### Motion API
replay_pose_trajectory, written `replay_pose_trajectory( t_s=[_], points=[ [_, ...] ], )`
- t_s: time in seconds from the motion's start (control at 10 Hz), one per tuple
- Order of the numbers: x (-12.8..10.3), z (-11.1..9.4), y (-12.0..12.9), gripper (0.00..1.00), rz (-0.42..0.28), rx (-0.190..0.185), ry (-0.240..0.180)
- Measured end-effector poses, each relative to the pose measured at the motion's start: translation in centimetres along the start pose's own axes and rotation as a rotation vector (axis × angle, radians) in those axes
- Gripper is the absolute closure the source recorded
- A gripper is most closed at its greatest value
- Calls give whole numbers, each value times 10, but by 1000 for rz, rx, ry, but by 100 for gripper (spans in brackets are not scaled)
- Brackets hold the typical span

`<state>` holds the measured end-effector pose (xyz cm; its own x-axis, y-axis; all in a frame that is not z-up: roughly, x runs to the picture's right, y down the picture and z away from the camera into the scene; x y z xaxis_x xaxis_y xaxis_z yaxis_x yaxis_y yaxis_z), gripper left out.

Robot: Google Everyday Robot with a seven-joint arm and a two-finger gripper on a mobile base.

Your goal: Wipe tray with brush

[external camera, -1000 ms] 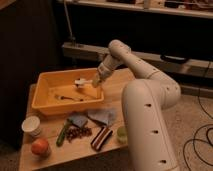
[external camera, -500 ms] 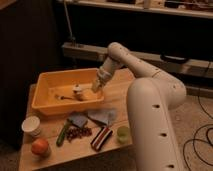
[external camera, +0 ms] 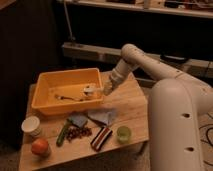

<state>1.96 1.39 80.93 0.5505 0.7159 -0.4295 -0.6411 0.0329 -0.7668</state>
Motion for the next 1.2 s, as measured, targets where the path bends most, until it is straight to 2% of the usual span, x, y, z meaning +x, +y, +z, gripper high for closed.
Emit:
replay_pose_trajectory(
  t_s=[0.1, 0.4, 0.7, 0.8, 1.1, 1.2],
  points=[
    [-1, -3, -3, 100, 2, 7, -12],
    [-32, 4, 2, 100, -11, 11, -39],
    [-84, 37, 21, 100, -39, -21, -28],
    [-97, 52, 34, 100, -60, -42, -8],
    [-93, 72, 58, 100, -96, -77, 34],
    [-81, 77, 67, 100, -108, -96, 58]
  ],
)
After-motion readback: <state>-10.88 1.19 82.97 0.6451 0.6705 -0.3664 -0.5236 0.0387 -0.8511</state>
